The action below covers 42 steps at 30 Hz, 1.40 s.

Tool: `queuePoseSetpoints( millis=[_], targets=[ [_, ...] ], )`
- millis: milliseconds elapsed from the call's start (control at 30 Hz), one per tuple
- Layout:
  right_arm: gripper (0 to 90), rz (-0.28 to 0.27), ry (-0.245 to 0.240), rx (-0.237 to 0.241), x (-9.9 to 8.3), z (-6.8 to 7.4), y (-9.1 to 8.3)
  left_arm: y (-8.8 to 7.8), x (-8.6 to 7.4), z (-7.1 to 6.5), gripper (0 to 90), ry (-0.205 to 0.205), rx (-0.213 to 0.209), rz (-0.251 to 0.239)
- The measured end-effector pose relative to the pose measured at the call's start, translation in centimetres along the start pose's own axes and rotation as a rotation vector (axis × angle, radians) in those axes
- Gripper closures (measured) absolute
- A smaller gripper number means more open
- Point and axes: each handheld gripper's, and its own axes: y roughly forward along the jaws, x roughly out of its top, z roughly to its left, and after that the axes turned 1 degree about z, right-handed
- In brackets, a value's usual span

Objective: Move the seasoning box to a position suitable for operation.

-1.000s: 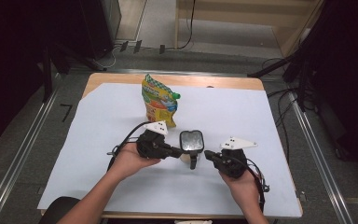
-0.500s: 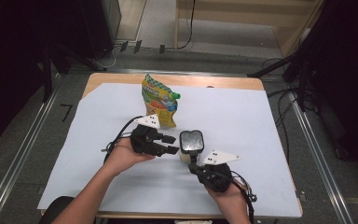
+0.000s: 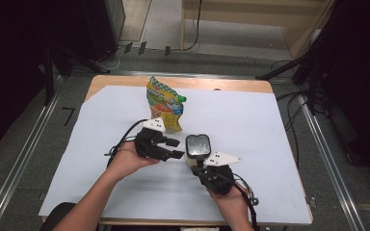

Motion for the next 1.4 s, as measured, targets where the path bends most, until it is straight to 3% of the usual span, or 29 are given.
queuePoseSetpoints(
  millis=[933, 1100, 1133, 1267, 1400],
  targets=[
    [90.0, 0.025, 0.08, -0.051, -0.5, -5.3, -3.2, 0.8, 0.1, -0.1, 41.8, 0.0, 0.003, -0.004],
    [90.0, 0.039, 0.096, -0.053, -0.3, -6.6, -3.5, 1.1, 0.1, 0.2, 41.1, -0.001, -0.016, 0.007],
    [90.0, 0.041, 0.1, -0.057, -0.4, -6.8, -3.5, 1.3, 0.3, 0.1, 41.4, -0.011, -0.038, 0.017],
    [90.0, 0.041, 0.128, -0.065, -0.4, -7.6, -3.9, 1.8, 0.5, -0.3, 38.7, 0.023, -0.046, 0.027],
    [90.0, 0.046, 0.126, -0.072, -0.4, -8.1, -4.0, 2.0, 0.8, -0.4, 35.2, 0.043, -0.043, 0.017]
  ],
)
